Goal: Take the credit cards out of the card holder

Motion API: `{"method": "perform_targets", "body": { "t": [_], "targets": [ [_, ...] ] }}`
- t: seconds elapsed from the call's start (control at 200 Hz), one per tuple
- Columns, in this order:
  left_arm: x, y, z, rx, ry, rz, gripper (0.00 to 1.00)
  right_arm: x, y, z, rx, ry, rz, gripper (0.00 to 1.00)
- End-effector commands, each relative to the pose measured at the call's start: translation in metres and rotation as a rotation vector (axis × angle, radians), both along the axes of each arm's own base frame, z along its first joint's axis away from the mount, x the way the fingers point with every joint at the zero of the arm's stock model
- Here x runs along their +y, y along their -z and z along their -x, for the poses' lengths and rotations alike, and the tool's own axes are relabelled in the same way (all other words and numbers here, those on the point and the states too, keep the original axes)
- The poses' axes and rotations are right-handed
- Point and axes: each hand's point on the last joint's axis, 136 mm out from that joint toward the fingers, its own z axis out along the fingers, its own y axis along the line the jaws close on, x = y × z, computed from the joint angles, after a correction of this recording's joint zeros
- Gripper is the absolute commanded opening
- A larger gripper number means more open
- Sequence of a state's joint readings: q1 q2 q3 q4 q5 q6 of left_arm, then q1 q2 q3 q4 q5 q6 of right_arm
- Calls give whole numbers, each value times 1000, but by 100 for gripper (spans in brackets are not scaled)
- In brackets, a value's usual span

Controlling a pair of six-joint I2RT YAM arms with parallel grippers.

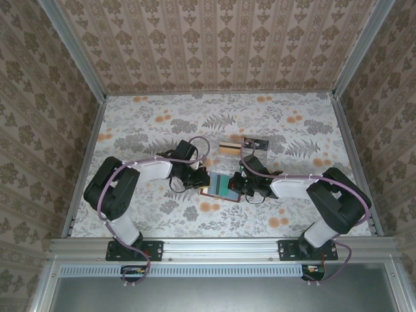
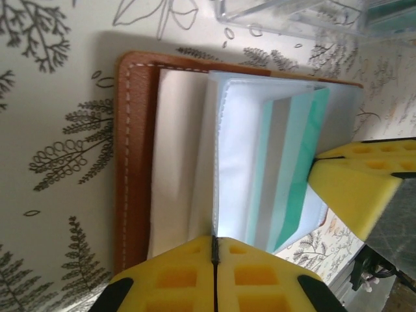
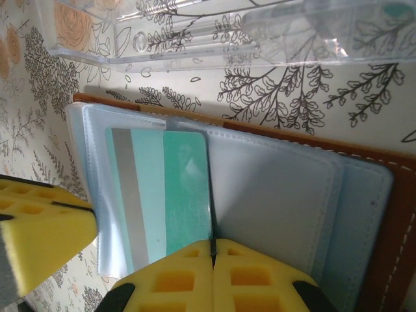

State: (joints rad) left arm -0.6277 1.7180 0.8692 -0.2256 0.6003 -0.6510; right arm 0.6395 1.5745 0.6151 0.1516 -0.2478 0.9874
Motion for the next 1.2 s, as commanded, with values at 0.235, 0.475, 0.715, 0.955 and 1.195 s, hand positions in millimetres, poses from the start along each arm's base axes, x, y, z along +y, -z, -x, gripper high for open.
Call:
{"method": "perform_targets", "body": {
  "t": [0.235, 0.475, 0.715, 0.955, 1.195],
  "targets": [
    [25, -14, 3, -43, -17, -92, 10, 0, 9, 7, 29, -13, 17, 4],
    [9, -28, -5, -74, 15, -56, 13, -1, 8, 7, 26, -10, 19, 4],
    [-11, -22, -2, -54, 57, -2, 13, 1, 6, 6, 18, -10, 11, 7],
    [-9, -3, 3, -21, 68, -29, 13, 4, 3, 3, 13, -12, 1, 23],
    [-1, 18, 12, 30, 64, -62, 11, 15, -4, -1, -2, -35, -36, 24]
  ]
}}
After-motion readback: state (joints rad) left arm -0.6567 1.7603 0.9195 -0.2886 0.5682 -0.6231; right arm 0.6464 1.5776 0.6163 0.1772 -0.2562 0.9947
